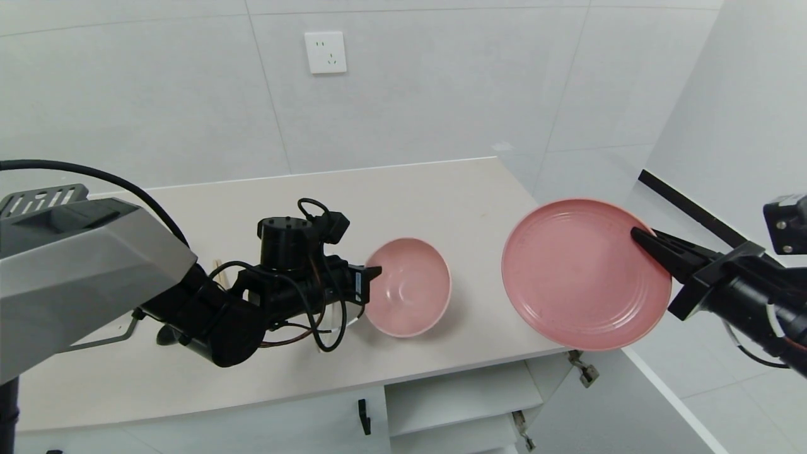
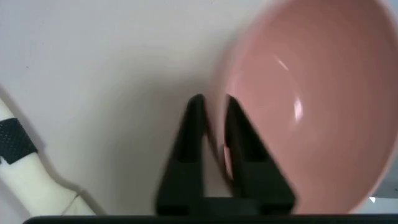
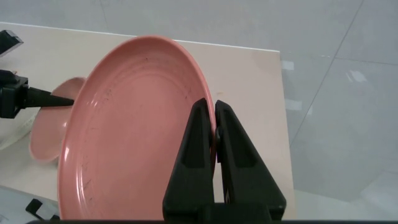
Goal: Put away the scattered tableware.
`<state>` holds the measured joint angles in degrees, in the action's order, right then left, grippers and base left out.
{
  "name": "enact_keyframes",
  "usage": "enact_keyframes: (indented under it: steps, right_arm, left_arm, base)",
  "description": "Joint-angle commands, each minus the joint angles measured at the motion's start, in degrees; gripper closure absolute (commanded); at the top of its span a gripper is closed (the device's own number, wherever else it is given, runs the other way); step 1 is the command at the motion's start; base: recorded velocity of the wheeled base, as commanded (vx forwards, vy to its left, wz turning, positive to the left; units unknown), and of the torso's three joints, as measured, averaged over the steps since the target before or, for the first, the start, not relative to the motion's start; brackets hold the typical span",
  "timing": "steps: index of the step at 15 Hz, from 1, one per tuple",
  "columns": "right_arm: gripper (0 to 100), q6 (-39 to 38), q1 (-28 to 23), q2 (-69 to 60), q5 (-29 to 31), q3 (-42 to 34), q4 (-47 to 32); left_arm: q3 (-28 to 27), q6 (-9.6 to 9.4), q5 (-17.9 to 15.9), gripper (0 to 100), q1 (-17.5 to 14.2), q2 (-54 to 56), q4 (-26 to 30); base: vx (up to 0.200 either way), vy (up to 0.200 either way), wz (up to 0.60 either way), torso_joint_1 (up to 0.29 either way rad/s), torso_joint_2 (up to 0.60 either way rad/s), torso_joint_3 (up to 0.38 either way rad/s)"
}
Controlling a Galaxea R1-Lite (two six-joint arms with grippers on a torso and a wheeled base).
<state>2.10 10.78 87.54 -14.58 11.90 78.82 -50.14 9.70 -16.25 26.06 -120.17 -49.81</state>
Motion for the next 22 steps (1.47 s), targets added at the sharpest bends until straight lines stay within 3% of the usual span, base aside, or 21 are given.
enact_keyframes:
  steps: [1,8,15,18,22]
  right_arm:
    - [100,0.01,0.03,0.09,-0.01,-0.03,0.01]
    - [100,-0.34,-0.05,0.0,-0.01,-0.12,0.63]
    - [100,-2.54,0.03,-3.69,0.17,-0.65,0.72]
    - [100,-5.0,0.12,-4.48,0.25,-2.85,4.94]
    - [100,-4.91,0.3,-4.13,3.07,-6.54,6.78]
  left_arm:
    - [-0.13,-0.12,-0.01,100,-0.05,1.7,-0.29]
    - [1.62,-0.39,2.63,100,-0.05,8.2,-5.3]
    - [13.93,-0.21,4.56,100,0.13,25.69,-5.3]
    - [17.09,-0.04,7.81,100,-0.14,28.77,-9.16]
    - [23.68,0.05,6.41,100,0.13,34.75,-11.19]
  base:
    - [0.0,0.0,0.0,0.0,0.0,0.0]
    - [0.0,0.0,0.0,0.0,0.0,0.0]
    - [0.0,0.0,0.0,0.0,0.0,0.0]
    - [0.0,0.0,0.0,0.0,0.0,0.0]
    - [0.0,0.0,0.0,0.0,0.0,0.0]
